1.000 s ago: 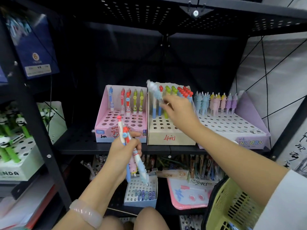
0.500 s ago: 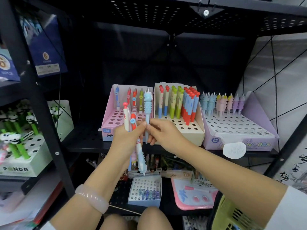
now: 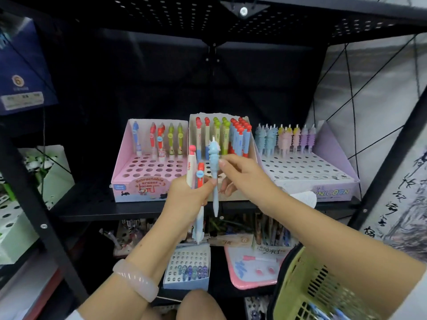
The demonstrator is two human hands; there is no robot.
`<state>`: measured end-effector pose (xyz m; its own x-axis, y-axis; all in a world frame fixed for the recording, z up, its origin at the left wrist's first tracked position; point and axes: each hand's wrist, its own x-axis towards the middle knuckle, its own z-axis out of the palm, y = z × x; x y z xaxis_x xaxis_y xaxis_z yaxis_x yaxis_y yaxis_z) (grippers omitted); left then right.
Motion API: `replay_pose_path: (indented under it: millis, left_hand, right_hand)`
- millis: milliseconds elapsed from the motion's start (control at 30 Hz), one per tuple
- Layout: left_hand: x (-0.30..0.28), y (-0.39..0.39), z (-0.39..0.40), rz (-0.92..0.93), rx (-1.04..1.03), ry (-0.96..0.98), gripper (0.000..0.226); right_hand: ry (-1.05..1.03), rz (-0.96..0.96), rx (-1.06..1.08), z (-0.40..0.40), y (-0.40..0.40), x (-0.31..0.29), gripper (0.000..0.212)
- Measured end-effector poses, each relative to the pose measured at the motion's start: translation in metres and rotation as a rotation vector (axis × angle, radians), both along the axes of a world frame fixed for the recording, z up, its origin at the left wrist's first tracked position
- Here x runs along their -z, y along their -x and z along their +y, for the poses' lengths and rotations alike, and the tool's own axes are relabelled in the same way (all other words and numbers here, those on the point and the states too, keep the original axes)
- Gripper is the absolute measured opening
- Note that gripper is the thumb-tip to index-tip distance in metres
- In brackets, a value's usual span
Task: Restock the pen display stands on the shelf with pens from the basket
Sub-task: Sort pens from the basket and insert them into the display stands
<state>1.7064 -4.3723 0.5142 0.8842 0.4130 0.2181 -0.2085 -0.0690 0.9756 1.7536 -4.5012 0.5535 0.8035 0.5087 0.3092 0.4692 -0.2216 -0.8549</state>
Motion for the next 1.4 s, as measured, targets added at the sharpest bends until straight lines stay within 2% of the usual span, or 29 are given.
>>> replay_pose_path:
  millis: [200,367,467,567,667,833,1100,1400]
  left_hand:
    - [-0.004,-0.016,-0.030,0.026,0.073,-0.012,0.020]
    - [-0.003,-0.025,-0.037,0.070,0.140,0.023,0.025]
    - [-0.002,-0.029,-0.035,0.082,0.152,0.034,0.024]
    - [-0.001,-0.033,-0.031,0.071,0.155,0.070,0.025]
    - [0.001,-0.036,-0.031,0.072,0.160,0.101,0.025]
    - [0.004,-0.039,-0.029,0.081,0.159,0.128,0.025]
    - [0.005,-0.038,-0.031,0.086,0.180,0.189,0.024]
    - [0.000,-0.024,-0.025,0.082,0.169,0.218,0.025]
  right_hand:
    - [-0.149,-0.014,0.124,-0.030,-0.016,-0.015,0.011]
    - [-0.372,-0.006,0.489,-0.080,-0.070,-0.045,0.019]
    - [-0.241,-0.031,0.678,-0.105,-0.107,-0.045,0.021]
    - [-0.037,-0.122,0.766,-0.113,-0.130,-0.038,0.021]
    - [0.116,-0.227,0.763,-0.105,-0.139,-0.031,0.023]
    - [0.250,-0.343,0.747,-0.096,-0.146,-0.031,0.025]
    - [0.356,-0.270,0.672,-0.090,-0.154,-0.021,0.025]
    - [0.589,-0.328,0.801,-0.077,-0.169,-0.028,0.029]
